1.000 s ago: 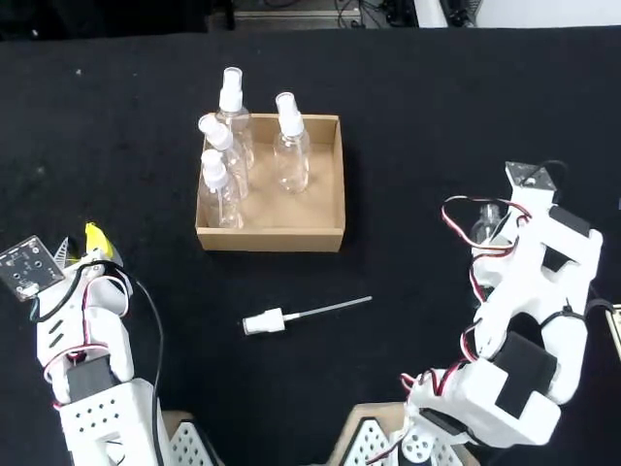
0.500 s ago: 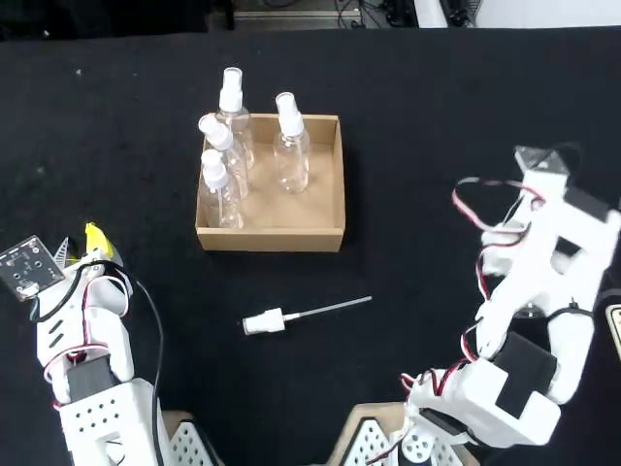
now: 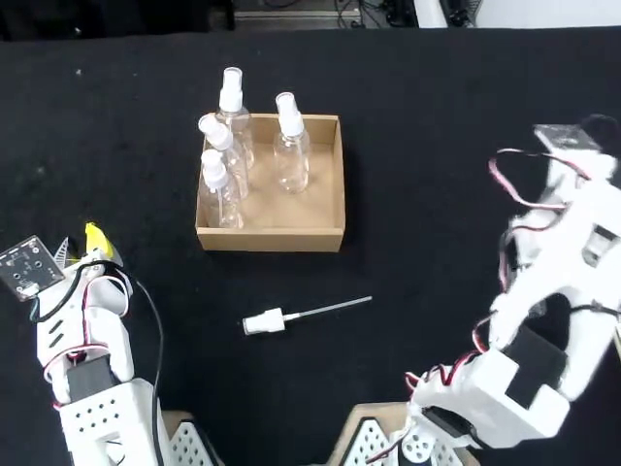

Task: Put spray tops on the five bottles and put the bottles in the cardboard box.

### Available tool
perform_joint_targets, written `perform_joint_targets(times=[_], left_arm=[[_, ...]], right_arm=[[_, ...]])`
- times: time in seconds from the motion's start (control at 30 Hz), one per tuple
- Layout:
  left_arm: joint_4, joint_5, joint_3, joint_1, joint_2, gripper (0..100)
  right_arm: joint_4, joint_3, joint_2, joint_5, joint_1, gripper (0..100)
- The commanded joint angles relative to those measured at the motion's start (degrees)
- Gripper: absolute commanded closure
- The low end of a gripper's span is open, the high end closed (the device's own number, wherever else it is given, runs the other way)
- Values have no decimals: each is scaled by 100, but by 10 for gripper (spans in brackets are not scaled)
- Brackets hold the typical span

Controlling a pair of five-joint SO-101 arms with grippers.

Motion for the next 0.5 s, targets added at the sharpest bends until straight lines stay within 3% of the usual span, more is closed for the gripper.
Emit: perform_joint_targets(times=[0.0, 0.2, 0.47], left_arm=[[-97, -26, 127, 4, -62, 898], [-97, -26, 127, 4, -53, 898], [-97, -26, 127, -4, -62, 898]], right_arm=[[-167, -286, 92, -132, 211, 634], [-1178, -154, 778, -967, -202, 635], [-1468, -1112, 2264, -818, -299, 635]])
